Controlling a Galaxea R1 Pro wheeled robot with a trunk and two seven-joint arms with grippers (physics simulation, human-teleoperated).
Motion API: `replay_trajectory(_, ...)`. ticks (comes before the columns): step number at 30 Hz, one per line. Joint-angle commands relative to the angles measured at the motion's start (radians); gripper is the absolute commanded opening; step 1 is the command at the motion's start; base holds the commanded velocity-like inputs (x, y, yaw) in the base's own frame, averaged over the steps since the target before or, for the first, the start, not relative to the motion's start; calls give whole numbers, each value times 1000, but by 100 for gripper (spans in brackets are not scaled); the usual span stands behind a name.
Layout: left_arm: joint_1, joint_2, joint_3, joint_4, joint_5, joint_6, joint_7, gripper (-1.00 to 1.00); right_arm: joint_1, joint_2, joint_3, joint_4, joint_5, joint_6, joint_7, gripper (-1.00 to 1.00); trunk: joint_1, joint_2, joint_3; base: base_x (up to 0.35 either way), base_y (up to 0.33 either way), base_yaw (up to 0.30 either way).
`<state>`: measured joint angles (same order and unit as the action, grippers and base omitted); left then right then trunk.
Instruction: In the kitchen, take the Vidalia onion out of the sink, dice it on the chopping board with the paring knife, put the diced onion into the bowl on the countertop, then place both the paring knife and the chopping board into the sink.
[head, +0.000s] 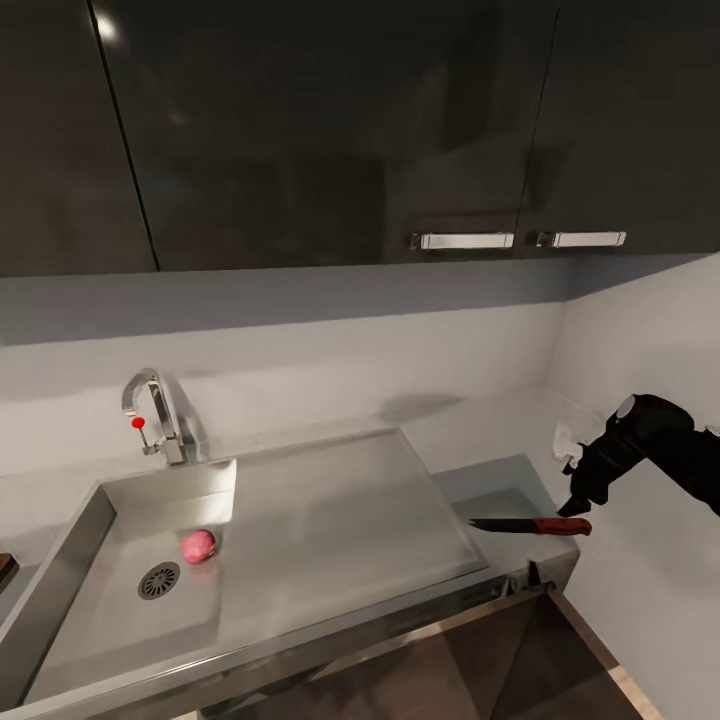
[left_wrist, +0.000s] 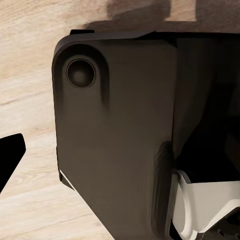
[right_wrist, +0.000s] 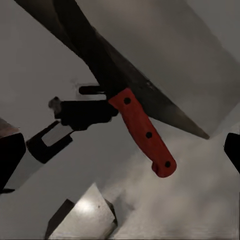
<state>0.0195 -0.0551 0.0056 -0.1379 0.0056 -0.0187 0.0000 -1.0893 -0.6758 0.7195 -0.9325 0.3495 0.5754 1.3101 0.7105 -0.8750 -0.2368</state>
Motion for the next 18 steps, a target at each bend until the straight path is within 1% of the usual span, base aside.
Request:
replay_trajectory(1,0,0,0,-2,1,-1,0,100,-1,-1,3,-2,16,4,16,100,0,-1,-1,0,0,0)
replay_trajectory(3,0,0,0,-2,1,-1,0,100,-1,-1,8,-2,36,-14,79,100,0,-1,-1,0,0,0)
replay_trajectory(5,0,0,0,-2,1,-1,0,100,-1,-1,11,-2,46,-23,107,100,0,-1,-1,0,0,0)
replay_trajectory(11,0,0,0,-2,1,-1,0,100,-1,-1,22,-2,54,-31,120,100,0,-1,-1,0,0,0)
replay_trajectory(15,0,0,0,-2,1,-1,0,100,-1,-2,71,-2,55,-32,121,100,0,-1,-1,35,0,0)
replay_trajectory(18,0,0,0,-2,1,-1,0,100,-1,-2,87,-1,56,-32,121,100,0,-1,-1,177,-5,0)
